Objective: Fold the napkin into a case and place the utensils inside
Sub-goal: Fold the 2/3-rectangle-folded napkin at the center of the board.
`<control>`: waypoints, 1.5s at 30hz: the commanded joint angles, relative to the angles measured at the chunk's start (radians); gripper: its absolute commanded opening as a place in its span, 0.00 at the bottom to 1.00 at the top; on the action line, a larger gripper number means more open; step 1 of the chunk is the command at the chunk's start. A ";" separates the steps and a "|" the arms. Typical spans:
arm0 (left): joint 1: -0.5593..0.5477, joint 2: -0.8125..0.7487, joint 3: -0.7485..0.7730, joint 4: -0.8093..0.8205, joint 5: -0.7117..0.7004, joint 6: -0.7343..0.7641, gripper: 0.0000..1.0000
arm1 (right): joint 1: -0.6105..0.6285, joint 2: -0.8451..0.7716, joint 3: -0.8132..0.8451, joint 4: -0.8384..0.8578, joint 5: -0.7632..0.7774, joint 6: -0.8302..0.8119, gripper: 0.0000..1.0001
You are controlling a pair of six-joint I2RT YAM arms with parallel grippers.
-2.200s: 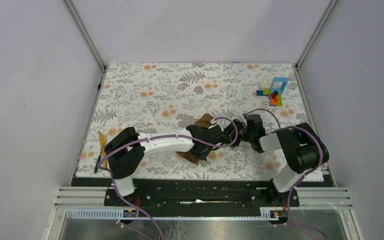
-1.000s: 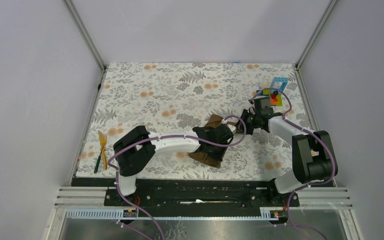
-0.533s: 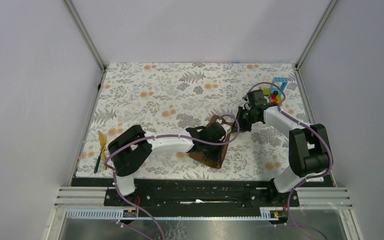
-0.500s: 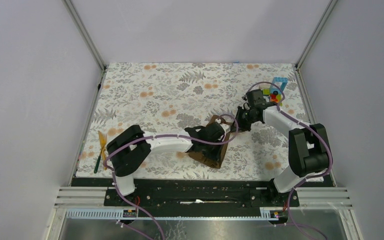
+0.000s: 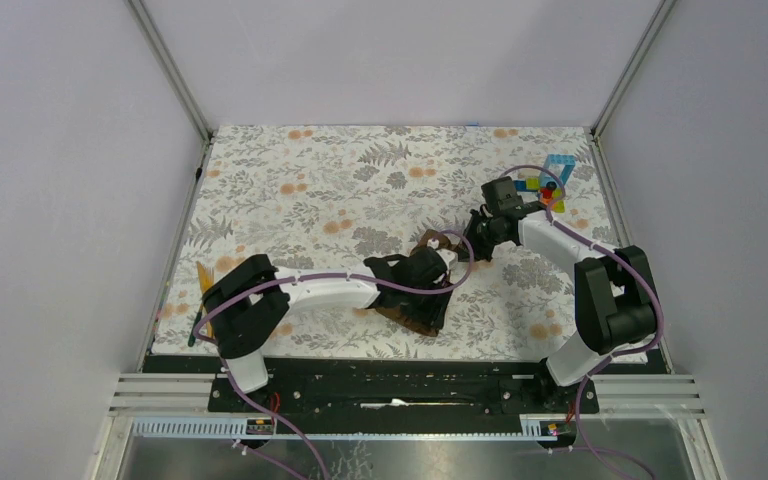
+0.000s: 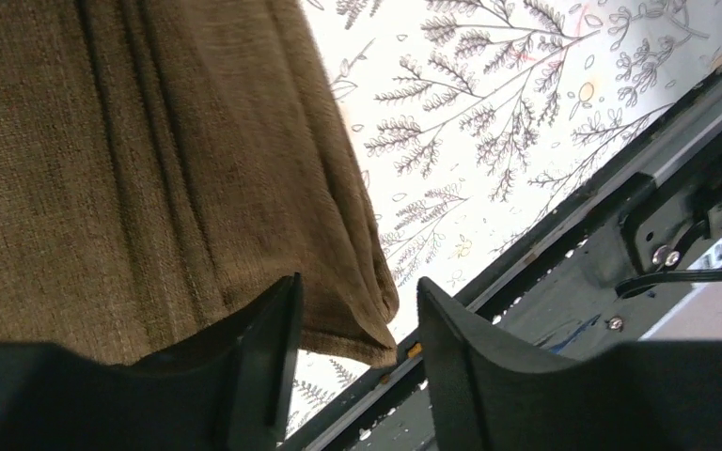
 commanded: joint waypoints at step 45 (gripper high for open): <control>-0.311 0.345 0.495 -0.494 -0.889 -0.174 0.61 | -0.009 -0.123 -0.039 0.047 -0.003 0.278 0.00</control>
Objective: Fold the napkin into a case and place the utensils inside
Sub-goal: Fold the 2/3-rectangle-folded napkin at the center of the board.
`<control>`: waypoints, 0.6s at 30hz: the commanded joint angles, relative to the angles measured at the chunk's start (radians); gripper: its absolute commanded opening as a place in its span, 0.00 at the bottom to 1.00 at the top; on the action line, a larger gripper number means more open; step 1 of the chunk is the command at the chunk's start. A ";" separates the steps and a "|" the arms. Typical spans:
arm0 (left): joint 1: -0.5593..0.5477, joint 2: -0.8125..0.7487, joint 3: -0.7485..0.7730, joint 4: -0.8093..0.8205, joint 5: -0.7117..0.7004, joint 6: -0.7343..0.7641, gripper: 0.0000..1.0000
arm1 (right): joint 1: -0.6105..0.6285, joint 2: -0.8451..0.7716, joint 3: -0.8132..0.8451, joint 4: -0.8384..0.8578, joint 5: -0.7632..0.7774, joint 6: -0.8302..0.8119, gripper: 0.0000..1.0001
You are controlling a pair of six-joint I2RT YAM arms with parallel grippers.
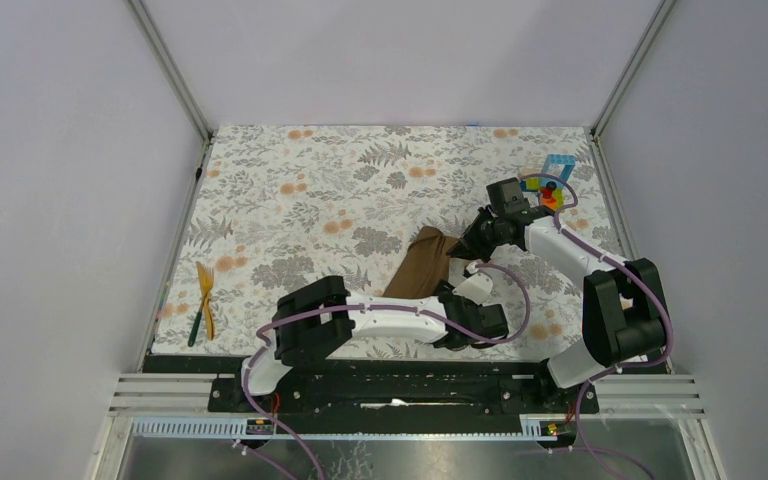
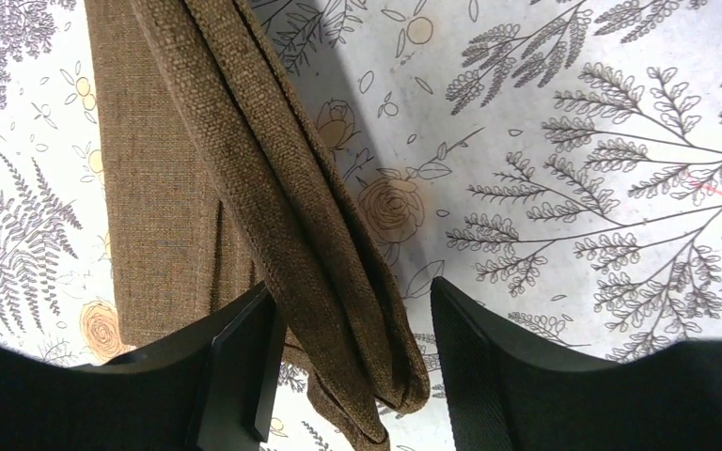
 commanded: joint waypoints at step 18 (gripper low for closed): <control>-0.024 -0.046 0.056 -0.062 -0.043 -0.028 0.15 | -0.004 -0.056 0.015 0.002 0.023 -0.005 0.00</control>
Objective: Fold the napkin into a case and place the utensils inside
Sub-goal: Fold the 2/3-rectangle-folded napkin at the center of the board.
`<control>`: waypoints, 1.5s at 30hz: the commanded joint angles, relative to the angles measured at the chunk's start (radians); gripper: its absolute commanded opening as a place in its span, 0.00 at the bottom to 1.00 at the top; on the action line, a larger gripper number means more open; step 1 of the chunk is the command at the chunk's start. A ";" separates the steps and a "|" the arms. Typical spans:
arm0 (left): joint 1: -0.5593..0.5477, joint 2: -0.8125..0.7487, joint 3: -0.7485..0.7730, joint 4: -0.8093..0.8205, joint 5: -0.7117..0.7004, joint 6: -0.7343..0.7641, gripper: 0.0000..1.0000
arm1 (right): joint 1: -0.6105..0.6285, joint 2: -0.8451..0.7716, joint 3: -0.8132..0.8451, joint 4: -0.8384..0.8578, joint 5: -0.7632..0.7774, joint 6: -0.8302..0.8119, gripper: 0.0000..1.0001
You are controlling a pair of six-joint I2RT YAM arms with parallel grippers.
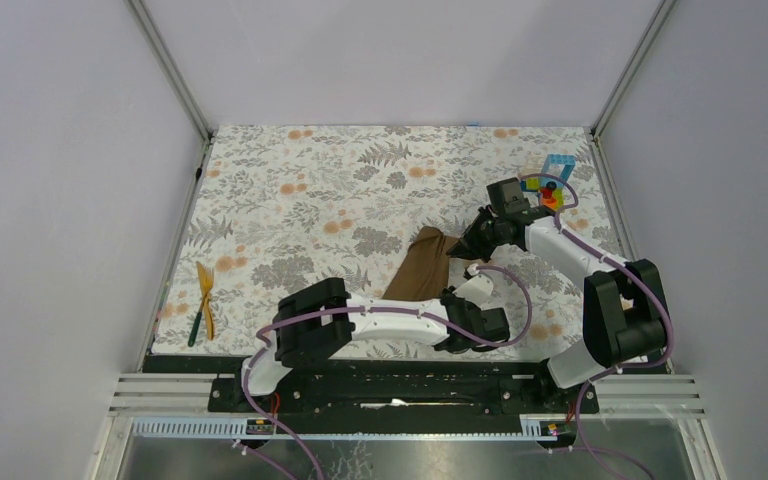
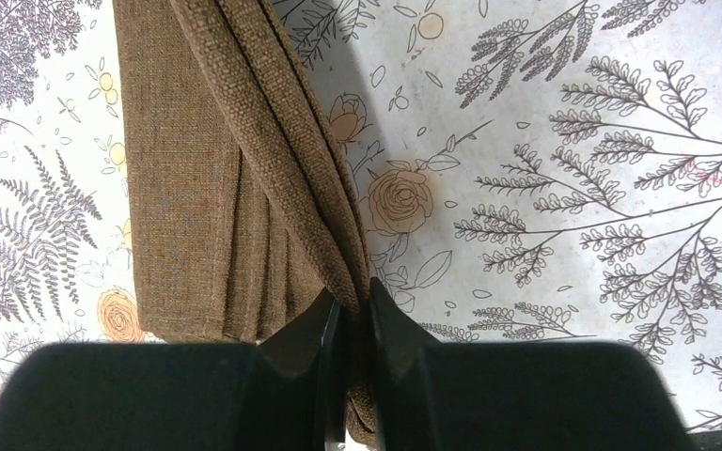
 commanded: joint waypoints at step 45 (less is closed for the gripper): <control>0.445 -0.490 -0.720 0.887 1.060 0.112 0.00 | 0.114 0.346 0.439 -0.210 0.099 -0.389 0.00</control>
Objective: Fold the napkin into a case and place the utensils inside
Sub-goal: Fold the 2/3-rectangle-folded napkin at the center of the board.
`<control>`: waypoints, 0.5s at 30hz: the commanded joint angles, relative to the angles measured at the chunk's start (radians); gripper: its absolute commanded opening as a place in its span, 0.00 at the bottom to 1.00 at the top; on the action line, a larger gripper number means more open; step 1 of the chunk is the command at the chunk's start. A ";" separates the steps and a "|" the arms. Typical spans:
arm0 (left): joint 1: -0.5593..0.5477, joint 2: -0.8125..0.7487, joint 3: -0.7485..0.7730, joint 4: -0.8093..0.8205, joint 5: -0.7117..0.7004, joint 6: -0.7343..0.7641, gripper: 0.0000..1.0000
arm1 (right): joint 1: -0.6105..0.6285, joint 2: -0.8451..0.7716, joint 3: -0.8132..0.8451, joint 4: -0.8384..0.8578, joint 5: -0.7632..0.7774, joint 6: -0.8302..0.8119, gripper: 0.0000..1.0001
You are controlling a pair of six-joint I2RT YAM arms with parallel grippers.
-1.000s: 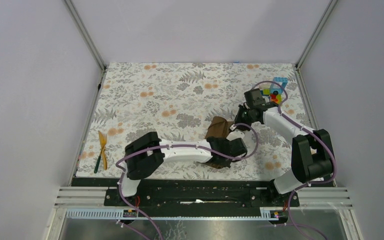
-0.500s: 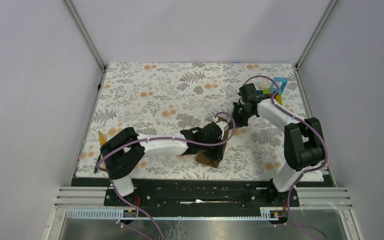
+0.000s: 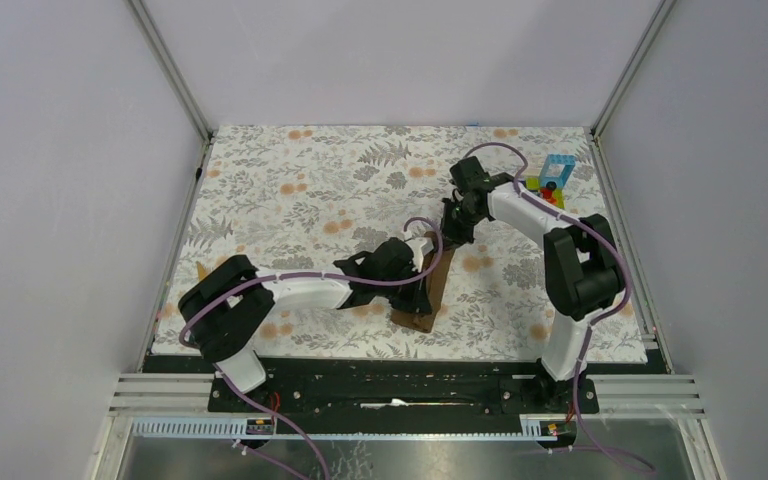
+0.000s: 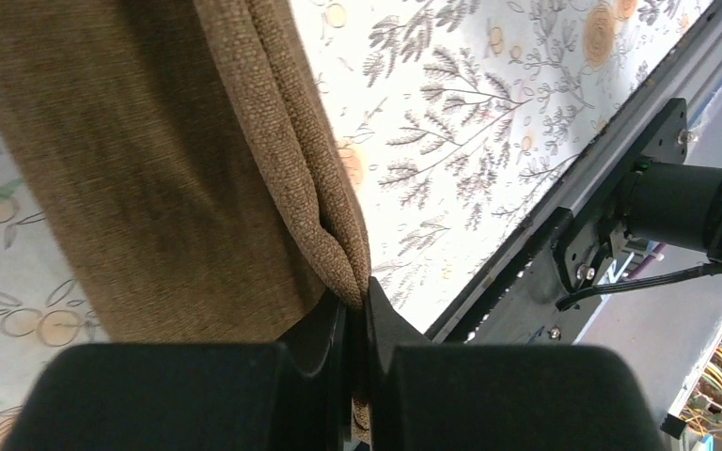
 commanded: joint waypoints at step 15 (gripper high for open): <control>0.091 -0.072 -0.112 0.010 0.055 0.009 0.20 | 0.039 0.155 0.178 0.000 0.079 0.054 0.00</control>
